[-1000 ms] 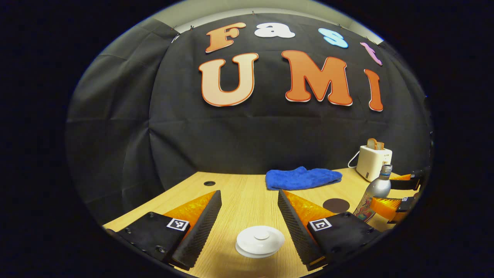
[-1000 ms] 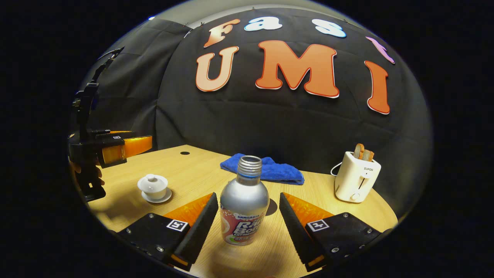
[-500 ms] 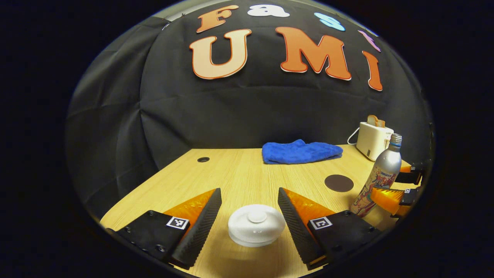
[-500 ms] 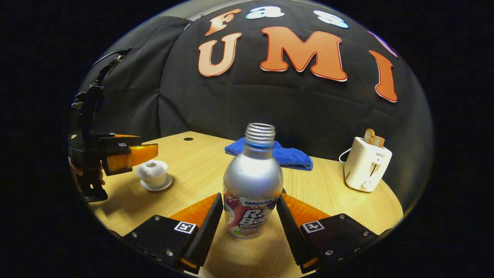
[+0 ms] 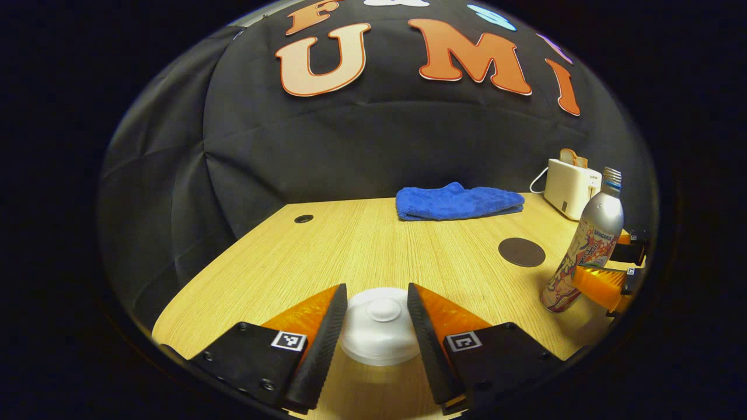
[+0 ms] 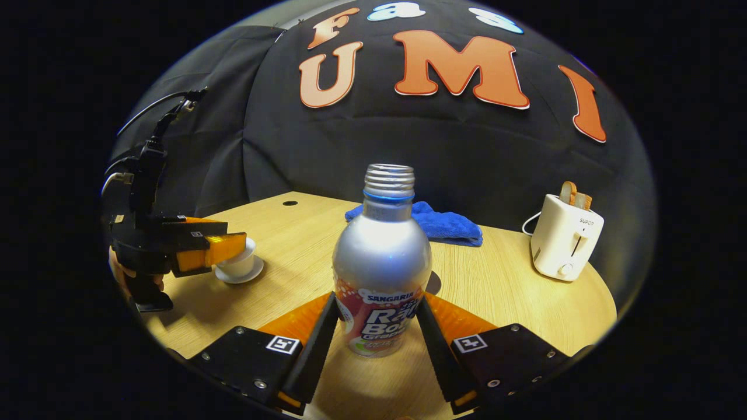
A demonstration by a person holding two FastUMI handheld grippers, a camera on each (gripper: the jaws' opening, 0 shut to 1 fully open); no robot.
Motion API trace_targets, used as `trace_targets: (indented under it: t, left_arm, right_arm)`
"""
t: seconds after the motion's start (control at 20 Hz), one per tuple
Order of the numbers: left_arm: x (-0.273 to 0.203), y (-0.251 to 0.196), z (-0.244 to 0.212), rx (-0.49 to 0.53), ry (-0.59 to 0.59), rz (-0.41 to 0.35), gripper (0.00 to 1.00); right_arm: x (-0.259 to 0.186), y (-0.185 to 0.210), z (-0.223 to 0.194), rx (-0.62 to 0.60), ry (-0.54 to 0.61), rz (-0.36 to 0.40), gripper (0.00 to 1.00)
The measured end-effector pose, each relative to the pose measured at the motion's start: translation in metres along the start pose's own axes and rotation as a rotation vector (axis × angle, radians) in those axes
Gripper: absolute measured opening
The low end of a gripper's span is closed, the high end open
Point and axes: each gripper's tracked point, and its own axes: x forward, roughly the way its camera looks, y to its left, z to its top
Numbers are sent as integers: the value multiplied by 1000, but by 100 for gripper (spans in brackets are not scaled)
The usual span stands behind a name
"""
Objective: Open the teacup lid with one hand, grasp the water bottle and pour water into the teacup with the other hand; after pouring, place the water bottle on the coaster and then close the teacup lid.
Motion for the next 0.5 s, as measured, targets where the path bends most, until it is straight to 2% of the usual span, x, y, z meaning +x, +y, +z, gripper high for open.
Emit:
trace_targets:
  t: [0.1, 0.15, 0.2, 0.3, 0.35, 0.4, 0.5]
  left_arm:
    - [1, -3, 0, 28, -1, 2, 60]
    - [0, -4, 2, 41, -7, 4, 61]
    - [0, -5, 1, 57, -5, 7, 53]
    - [1, -3, 4, 76, -19, 20, 54]
    - [2, -5, 4, 78, -13, 21, 37]
    - [2, -4, 3, 79, -16, 22, 34]
    - [2, -3, 3, 77, -20, 17, 37]
  right_arm:
    - [0, 1, 0, -1, 0, 0, 81]
    - [0, 0, 0, -2, 0, 0, 81]
    - [0, 0, -1, -2, 0, 0, 81]
    - [0, 0, 0, -3, 1, 0, 81]
    - [1, 0, 0, -3, 0, 1, 81]
    - [0, 0, -1, -4, 0, 2, 81]
    - [1, 0, -1, -3, 0, 2, 81]
